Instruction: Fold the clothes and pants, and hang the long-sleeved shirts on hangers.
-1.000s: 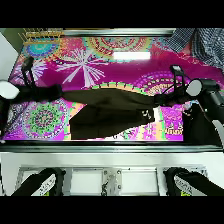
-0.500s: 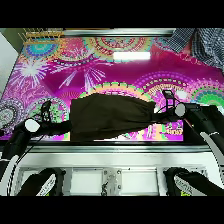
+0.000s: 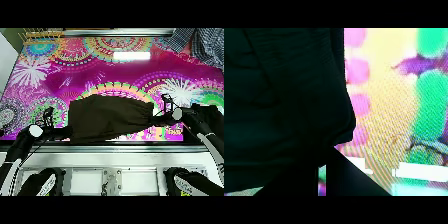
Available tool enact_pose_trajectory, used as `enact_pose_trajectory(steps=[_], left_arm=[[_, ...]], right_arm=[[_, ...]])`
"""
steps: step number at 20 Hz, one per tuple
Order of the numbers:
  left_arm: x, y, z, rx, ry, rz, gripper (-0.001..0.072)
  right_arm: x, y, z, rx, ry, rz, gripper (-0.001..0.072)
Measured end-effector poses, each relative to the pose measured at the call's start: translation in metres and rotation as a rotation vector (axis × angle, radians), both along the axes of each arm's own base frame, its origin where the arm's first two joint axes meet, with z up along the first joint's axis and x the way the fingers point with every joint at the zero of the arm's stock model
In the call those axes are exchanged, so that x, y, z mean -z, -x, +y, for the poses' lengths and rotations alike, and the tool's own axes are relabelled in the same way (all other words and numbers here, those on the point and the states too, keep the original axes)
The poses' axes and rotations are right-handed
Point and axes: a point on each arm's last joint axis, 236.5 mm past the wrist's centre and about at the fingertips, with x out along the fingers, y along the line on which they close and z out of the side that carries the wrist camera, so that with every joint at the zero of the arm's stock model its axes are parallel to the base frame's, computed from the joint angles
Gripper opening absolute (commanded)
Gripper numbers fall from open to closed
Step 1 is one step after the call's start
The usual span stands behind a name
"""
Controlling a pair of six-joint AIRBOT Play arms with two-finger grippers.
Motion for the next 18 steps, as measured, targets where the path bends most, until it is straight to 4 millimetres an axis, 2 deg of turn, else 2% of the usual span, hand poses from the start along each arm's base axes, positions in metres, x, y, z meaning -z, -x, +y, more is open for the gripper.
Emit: enact_pose_trajectory(steps=[1, 2, 3, 5, 8, 9, 10, 11, 14, 16, 18], left_arm=[[0.000, 0.001, -0.001, 0.002, 0.002, 0.005, 0.0492], [-0.002, 0.001, -0.001, 0.006, 0.004, 0.007, 0.0492], [-0.007, -0.002, -0.002, 0.011, 0.006, 0.001, 0.0492], [-0.027, -0.014, -0.003, 0.024, 0.009, -0.038, 0.0492], [-0.073, -0.038, -0.004, 0.041, 0.010, -0.145, 0.0490], [-0.089, -0.045, -0.005, 0.041, 0.011, -0.186, 0.0447], [-0.104, -0.050, -0.007, 0.041, 0.013, -0.223, 0.0193], [-0.118, -0.054, -0.010, 0.048, 0.014, -0.259, 0.0005], [-0.140, -0.059, -0.024, 0.088, 0.023, -0.318, 0.0005], [-0.140, -0.058, -0.041, 0.138, 0.035, -0.316, 0.0005], [-0.132, -0.056, -0.062, 0.190, 0.049, -0.293, 0.0005]], right_arm=[[0.000, 0.000, 0.000, 0.001, -0.001, 0.000, 0.0198], [-0.001, 0.000, 0.002, 0.006, -0.010, -0.002, 0.0515], [-0.004, -0.002, 0.004, 0.012, -0.021, -0.007, 0.0663], [-0.017, -0.006, 0.007, 0.016, -0.041, -0.025, 0.0663], [-0.050, -0.010, 0.002, 0.021, -0.064, -0.042, 0.0664], [-0.061, -0.011, -0.004, 0.021, -0.070, -0.040, 0.0663], [-0.071, -0.012, -0.010, 0.021, -0.079, -0.038, 0.0664], [-0.080, -0.012, -0.016, 0.022, -0.094, -0.034, 0.0664], [-0.094, -0.016, -0.034, 0.041, -0.170, -0.030, 0.0664], [-0.089, -0.020, -0.046, 0.057, -0.226, -0.014, 0.0664], [-0.074, -0.025, -0.053, 0.056, -0.293, 0.011, 0.0663]])
